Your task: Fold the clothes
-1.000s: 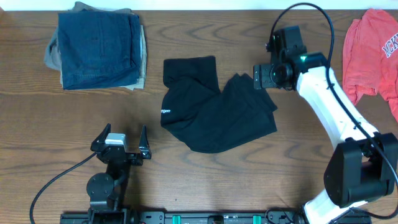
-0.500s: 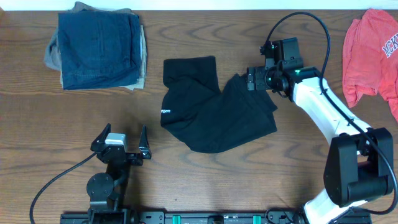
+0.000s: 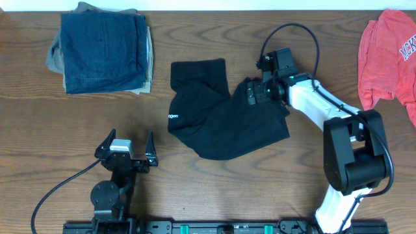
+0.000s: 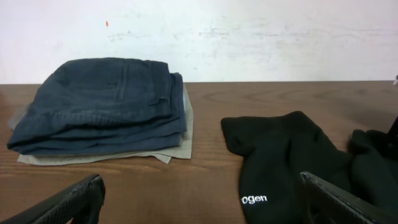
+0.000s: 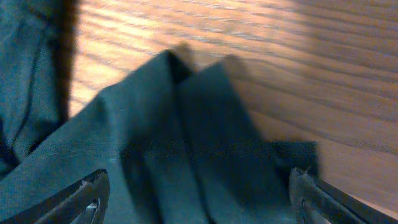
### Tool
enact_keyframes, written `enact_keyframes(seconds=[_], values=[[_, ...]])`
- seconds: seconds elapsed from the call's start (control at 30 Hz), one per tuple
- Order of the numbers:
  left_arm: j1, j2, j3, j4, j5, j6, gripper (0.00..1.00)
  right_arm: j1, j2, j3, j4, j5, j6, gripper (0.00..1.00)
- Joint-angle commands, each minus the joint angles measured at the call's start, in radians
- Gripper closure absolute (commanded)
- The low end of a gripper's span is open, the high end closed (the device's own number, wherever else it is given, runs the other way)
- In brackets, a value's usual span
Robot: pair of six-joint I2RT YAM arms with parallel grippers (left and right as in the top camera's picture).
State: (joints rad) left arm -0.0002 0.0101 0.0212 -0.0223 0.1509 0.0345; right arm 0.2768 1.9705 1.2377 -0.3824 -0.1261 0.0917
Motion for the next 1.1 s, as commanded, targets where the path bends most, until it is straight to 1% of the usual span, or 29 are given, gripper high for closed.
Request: enact_keyframes(seconds=[0.0, 0.07, 0.13, 0.2, 0.37, 0.43, 0.53, 0.6, 0.63, 0.73, 0.83, 0.97, 1.07], values=[[0.006, -0.006, -0.017, -0.033, 0.014, 0.014, 0.02, 0.027, 0.046, -0.002, 0.002, 0.046, -0.041, 0.12], [0.006, -0.006, -0.017, -0.033, 0.014, 0.014, 0.02, 0.032, 0.065, -0.002, 0.001, 0.074, -0.041, 0.15], [0.006, -0.006, -0.017, -0.033, 0.014, 0.014, 0.02, 0.032, 0.080, -0.002, -0.002, 0.085, -0.041, 0.20], [0.006, -0.006, -0.017, -0.033, 0.014, 0.014, 0.02, 0.031, 0.085, -0.002, -0.003, 0.095, -0.040, 0.29], [0.006, -0.006, -0.017, -0.033, 0.014, 0.014, 0.02, 0.031, 0.084, 0.033, -0.042, 0.138, -0.039, 0.54], [0.006, -0.006, -0.017, -0.033, 0.014, 0.014, 0.02, 0.031, 0.083, 0.069, -0.090, 0.146, -0.035, 0.66], [0.006, -0.006, -0.017, -0.033, 0.014, 0.014, 0.02, 0.023, 0.081, 0.154, -0.198, 0.183, -0.006, 0.88], [0.006, -0.006, -0.017, -0.033, 0.014, 0.014, 0.02, 0.015, 0.077, 0.217, -0.278, 0.236, 0.037, 0.97], [0.006, -0.006, -0.017, -0.033, 0.014, 0.014, 0.02, 0.010, 0.074, 0.246, -0.315, 0.259, 0.056, 0.99], [0.006, -0.006, -0.017, -0.033, 0.014, 0.014, 0.02, -0.016, 0.052, 0.334, -0.436, 0.300, 0.093, 0.99], [0.006, -0.006, -0.017, -0.033, 0.014, 0.014, 0.02, -0.039, 0.017, 0.397, -0.532, 0.310, 0.100, 0.99], [0.006, -0.006, -0.017, -0.033, 0.014, 0.014, 0.02, -0.083, -0.062, 0.433, -0.639, 0.396, 0.187, 0.99], [0.006, -0.006, -0.017, -0.033, 0.014, 0.014, 0.02, -0.145, -0.137, 0.433, -0.706, 0.442, 0.230, 0.99]])
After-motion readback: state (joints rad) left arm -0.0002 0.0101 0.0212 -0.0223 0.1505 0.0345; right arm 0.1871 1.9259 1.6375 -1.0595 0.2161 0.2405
